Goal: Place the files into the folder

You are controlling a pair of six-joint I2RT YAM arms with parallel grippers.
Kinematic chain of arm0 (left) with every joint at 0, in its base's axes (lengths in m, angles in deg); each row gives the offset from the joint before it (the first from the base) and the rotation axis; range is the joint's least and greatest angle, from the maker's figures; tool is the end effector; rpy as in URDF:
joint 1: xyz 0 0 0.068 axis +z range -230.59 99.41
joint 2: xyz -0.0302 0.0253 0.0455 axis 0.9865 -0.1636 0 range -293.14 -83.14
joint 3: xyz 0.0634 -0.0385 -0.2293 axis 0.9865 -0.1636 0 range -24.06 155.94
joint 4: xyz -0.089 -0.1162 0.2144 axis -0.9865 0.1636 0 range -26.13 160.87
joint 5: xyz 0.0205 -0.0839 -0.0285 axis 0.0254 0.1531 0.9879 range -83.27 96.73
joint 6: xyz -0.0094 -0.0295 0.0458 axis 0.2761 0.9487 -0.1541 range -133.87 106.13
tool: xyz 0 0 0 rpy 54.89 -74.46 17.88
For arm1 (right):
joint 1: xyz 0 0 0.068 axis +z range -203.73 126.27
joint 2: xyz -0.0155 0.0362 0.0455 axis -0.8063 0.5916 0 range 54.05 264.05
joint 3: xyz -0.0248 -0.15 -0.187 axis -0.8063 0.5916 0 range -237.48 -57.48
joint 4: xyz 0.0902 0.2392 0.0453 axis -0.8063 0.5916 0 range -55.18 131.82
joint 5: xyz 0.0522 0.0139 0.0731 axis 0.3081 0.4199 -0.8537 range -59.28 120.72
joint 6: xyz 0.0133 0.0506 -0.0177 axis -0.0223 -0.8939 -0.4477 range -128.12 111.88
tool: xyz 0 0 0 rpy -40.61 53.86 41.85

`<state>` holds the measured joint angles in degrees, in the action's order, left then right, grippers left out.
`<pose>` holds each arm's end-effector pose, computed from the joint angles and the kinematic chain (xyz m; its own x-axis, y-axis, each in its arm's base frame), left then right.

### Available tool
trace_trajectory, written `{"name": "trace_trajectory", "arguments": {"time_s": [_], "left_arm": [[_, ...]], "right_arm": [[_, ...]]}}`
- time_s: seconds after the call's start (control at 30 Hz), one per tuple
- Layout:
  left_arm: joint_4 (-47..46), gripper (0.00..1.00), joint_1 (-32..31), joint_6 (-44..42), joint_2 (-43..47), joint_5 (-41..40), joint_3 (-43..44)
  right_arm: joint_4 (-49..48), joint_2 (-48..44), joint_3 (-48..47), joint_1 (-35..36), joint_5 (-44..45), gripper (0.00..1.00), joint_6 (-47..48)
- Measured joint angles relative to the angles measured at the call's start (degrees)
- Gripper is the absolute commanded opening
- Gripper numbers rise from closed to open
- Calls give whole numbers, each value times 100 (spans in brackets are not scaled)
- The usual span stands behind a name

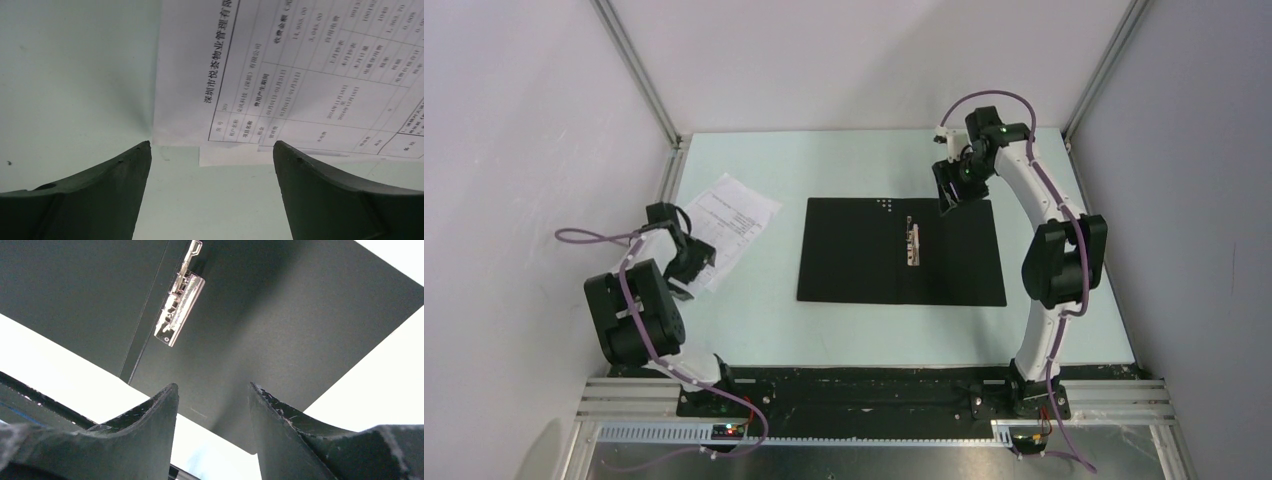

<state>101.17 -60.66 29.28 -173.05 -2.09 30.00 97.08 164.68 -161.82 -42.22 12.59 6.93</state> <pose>0.2651 0.1022 0.1443 -0.3975 -0.8630 -0.3119 -0.8915 0.4437 -0.0911 0.3795 0.0893 0.2605 -0.8026 -0.4153 -0.4282 -0.5276 0.8292 0.1847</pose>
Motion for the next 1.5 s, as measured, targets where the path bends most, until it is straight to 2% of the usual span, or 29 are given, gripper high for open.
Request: {"name": "trace_trajectory", "arguments": {"time_s": [0.17, 0.43, 0.63, 0.8, 0.93, 1.07, 1.1, 1.17, 1.2, 1.27, 1.5], "left_arm": [[-398, 92, 83, 315, 116, 48, -463], [-1049, 78, 398, 444, 326, 308, -756], [-1893, 57, 678, 564, 490, 758, -1143], [-2492, 49, 857, 826, 745, 988, -1631], [-2815, 39, 876, 970, 782, 1119, -1801], [-3047, 37, 876, 994, 667, 1279, -1821], [-3115, 34, 876, 999, 634, 1327, -1818], [-3237, 22, 876, 997, 564, 1401, -1821], [-3270, 13, 876, 1021, 533, 1423, -1818], [-3305, 2, 881, 1012, 466, 1464, -1821], [-3314, 0, 881, 909, 376, 2002, -1825]], "right_arm": [[302, 234, -323, 0, 114, 57, 44], [472, 264, -385, 26, 197, 57, 70], [501, 264, -385, 55, 278, 57, 101], [503, 264, -385, 76, 345, 57, 114], [503, 264, -378, 109, 420, 57, 116], [514, 264, -367, 162, 485, 57, 131], [522, 264, -367, 177, 509, 57, 133], [527, 264, -367, 190, 529, 57, 136], [529, 264, -367, 192, 533, 57, 136], [538, 264, -367, 205, 542, 56, 138], [560, 304, -468, 348, 374, 56, 236]]}}
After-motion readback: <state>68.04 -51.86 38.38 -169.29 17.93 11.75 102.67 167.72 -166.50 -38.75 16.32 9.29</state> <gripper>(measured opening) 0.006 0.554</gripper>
